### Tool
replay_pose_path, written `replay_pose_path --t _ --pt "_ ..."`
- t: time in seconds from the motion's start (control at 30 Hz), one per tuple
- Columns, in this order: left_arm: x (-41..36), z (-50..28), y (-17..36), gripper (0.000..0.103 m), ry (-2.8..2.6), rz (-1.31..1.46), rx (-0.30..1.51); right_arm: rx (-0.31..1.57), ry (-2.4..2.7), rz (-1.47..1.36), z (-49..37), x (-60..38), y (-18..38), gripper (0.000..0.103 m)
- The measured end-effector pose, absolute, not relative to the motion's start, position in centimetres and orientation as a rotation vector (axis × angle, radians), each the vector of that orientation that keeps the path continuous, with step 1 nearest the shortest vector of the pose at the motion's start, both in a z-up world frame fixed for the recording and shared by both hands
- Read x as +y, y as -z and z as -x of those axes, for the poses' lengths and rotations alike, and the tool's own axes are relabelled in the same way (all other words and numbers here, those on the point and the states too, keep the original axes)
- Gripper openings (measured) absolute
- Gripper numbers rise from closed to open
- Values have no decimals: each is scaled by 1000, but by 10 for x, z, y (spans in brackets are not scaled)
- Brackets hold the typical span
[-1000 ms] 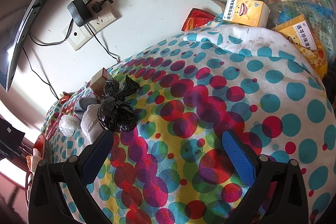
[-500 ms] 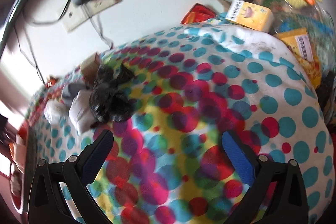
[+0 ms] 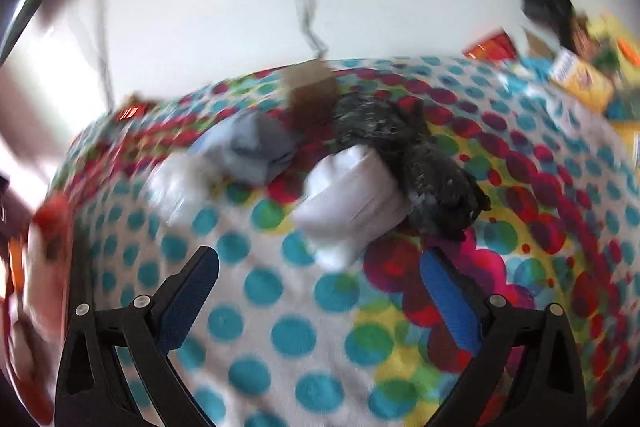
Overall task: Organize objects
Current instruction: 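Grasp the white knit sock on the bed with the right gripper, then carry the white knit sock into the red tray and release it with the right gripper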
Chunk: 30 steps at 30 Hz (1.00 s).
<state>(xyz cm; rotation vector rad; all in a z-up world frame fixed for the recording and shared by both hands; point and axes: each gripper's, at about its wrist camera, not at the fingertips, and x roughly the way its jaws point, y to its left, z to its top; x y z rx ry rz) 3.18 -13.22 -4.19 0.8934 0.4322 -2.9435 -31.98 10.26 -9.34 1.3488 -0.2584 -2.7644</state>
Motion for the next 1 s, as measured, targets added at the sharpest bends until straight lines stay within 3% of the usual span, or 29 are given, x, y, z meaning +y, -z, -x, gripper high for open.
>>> replay_pose_path --t 0.1,0.23,0.27,0.73,1.0 --pt "-134 -31 42 63 2947 -903 453 -309 2776 -1393 337 111 98 89" --pt "-134 -30 43 63 2941 -921 465 -234 2777 -1399 349 104 98 59" --pt "-135 -30 44 63 2936 -925 468 -218 2775 -1403 350 101 98 57" --pt "-120 -35 44 63 2937 -923 389 -153 2807 -1344 293 144 82 53" --pt "-110 -34 49 63 2937 -952 349 73 2936 -1313 266 194 57 53"
